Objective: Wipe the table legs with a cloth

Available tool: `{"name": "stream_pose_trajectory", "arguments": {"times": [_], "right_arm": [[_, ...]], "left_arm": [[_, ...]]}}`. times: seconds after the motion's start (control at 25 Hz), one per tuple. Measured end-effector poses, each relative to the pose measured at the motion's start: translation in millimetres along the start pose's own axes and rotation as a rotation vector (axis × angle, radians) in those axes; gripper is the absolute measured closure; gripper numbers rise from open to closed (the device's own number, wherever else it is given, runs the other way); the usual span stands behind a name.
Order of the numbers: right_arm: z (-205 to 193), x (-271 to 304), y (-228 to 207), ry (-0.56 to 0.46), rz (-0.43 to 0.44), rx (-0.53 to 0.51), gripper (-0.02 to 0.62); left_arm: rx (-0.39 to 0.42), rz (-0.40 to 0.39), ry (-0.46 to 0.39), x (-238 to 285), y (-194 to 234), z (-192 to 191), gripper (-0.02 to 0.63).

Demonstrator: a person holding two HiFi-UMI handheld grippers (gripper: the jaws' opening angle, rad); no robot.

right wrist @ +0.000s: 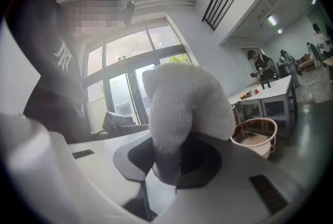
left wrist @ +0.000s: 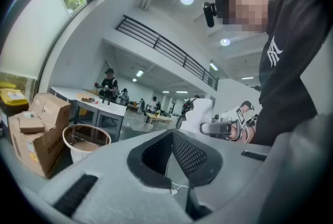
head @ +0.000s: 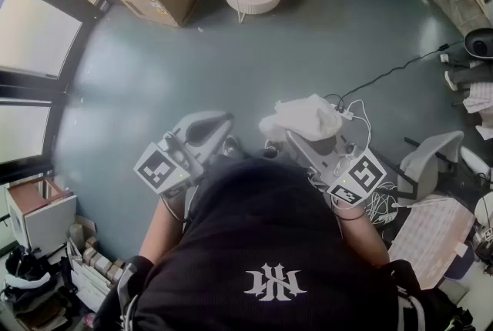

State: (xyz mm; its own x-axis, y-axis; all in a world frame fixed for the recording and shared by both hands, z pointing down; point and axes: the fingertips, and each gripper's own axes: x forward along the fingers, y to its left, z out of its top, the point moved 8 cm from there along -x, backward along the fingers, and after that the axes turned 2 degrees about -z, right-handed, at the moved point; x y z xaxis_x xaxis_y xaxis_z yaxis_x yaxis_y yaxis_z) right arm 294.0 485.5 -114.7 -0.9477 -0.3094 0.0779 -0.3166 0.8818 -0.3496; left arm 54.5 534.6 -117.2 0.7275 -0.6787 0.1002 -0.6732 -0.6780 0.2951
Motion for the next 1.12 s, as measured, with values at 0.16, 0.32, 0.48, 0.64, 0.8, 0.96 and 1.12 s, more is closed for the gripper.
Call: {"name": "stream_pose_trajectory", "arguments": {"times": [0.16, 0.32, 0.48, 0.64, 0.8, 0.96, 1.12], "right_arm": [[-3, -10, -7, 0.007, 0.021, 0.002, 0.515], [-3, -9, -17, 0.010, 0.049, 0.009, 0.515], [-4, -5, -27, 0.005, 0.083, 0.014, 0.515], [-4, -13, -42, -0.001, 0.115, 0.029, 0.515], [-12, -20, -57, 0.016, 0.147, 0.036, 0.515], [-13, -28, -71, 0.025, 0.144, 0.031, 0.515], [-14, -23, -86, 0.037, 0.150, 0.058, 0.515]], "left_arm": [[0.007, 0.021, -0.004, 7, -10, -2, 0.601], [-0.003, 0.061, 0.008, 8, -16, -4, 0.601], [-0.022, 0.107, 0.007, 8, -17, -7, 0.601], [-0.005, 0.149, 0.021, 14, -18, 3, 0.601], [-0.012, 0.161, 0.031, 24, -20, 2, 0.601], [-0.038, 0.158, 0.054, 35, -23, -5, 0.601], [-0.056, 0.153, 0.069, 40, -17, -3, 0.601]]}}
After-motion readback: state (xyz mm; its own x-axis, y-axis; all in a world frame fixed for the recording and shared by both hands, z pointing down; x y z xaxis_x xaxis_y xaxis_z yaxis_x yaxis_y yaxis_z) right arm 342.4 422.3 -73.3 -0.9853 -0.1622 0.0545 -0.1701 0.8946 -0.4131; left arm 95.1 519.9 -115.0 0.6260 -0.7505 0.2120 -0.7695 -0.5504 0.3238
